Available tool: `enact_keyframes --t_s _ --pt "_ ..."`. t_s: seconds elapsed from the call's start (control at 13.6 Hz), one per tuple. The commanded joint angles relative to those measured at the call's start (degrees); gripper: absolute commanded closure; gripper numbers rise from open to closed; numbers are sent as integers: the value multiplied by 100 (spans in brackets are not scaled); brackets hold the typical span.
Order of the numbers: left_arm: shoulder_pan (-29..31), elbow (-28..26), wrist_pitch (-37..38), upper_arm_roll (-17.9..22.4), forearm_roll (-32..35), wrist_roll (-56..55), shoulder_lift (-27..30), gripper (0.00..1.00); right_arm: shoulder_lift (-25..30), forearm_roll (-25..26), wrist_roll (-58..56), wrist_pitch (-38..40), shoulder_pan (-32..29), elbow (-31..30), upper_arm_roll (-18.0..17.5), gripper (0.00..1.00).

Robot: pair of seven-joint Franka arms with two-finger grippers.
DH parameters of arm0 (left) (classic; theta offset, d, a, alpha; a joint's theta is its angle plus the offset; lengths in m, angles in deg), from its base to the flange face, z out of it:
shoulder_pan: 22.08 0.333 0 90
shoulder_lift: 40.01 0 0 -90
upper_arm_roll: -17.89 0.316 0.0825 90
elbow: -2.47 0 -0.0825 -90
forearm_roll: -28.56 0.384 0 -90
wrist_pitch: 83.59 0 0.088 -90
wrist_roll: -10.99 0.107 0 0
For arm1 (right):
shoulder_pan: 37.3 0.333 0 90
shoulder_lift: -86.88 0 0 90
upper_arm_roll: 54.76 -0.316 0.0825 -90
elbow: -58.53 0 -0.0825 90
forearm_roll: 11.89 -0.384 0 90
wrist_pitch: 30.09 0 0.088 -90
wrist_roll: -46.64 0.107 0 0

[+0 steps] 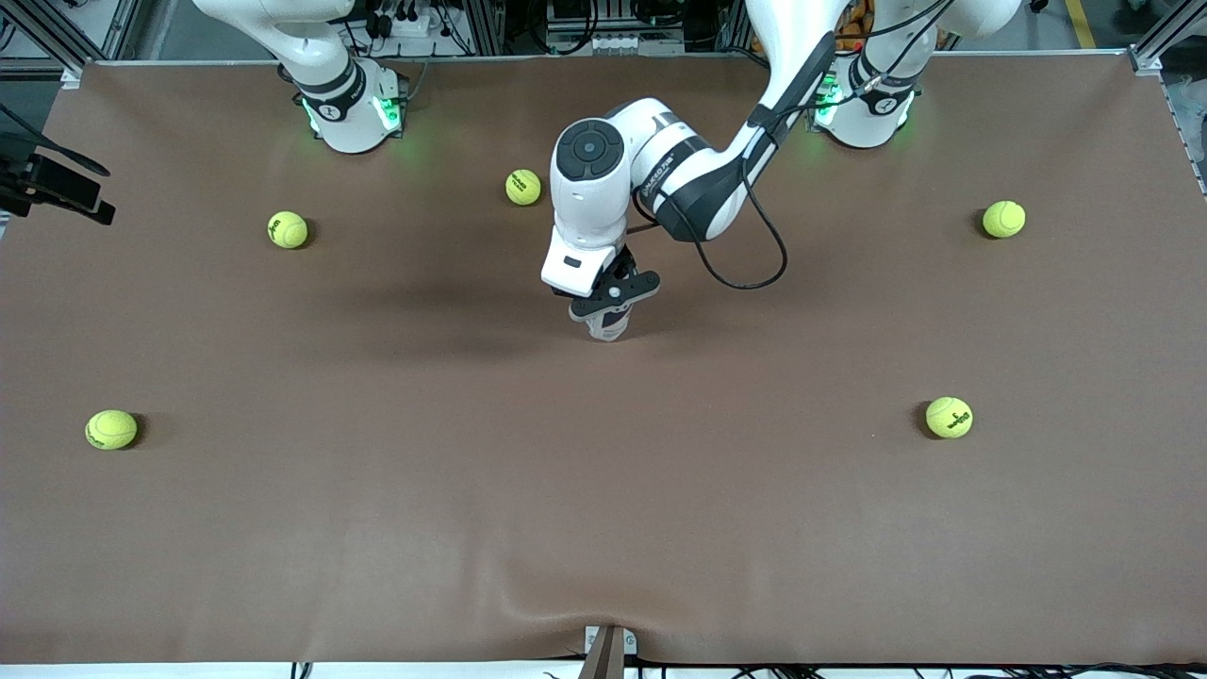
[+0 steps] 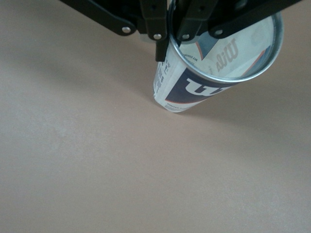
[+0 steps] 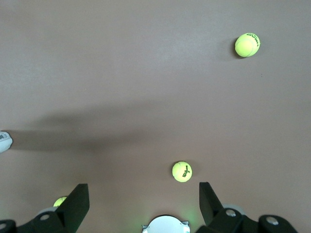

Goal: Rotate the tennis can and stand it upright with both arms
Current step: 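Lift the can's rim end with the left gripper, rotating it upright, then set the can upright on the table and open the left gripper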

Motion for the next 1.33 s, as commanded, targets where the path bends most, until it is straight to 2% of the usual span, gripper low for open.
enact_keyframes --t_s 0.0,0.15,0.22,0.29,0.37,0.52,0.74,0.96,1.03,1.25 --pt "-73 41 -40 24 176 -331 -95 100 6 -69 73 -9 -30 -3 -32 0" --pt "-64 41 -40 24 158 -340 -104 98 6 -69 73 -18 -30 -3 -32 0" --pt "-64 41 -32 15 141 -349 -104 89 6 -69 73 -18 -30 -3 -32 0" --pt "-64 41 -40 15 141 -349 -104 63 6 -69 73 -18 -30 -3 -32 0" --pt "-64 50 -40 15 123 -349 -104 48 6 -69 73 -18 -30 -3 -32 0" --pt "-64 50 -32 15 114 -376 -78 34 6 -69 73 -18 -30 -3 -32 0" --pt "-64 59 -32 6 88 -384 -34 27 6 -69 73 -9 -30 -3 -32 0" --pt "-38 59 -14 -11 71 -376 141 12 6 -69 73 -18 -30 -3 -32 0" --pt "-29 94 12 -12 62 -376 229 2 6 -60 73 -9 -30 -3 -32 0" --pt "-12 313 56 -29 -44 -367 265 0 6 -25 55 -26 -22 6 -32 0"
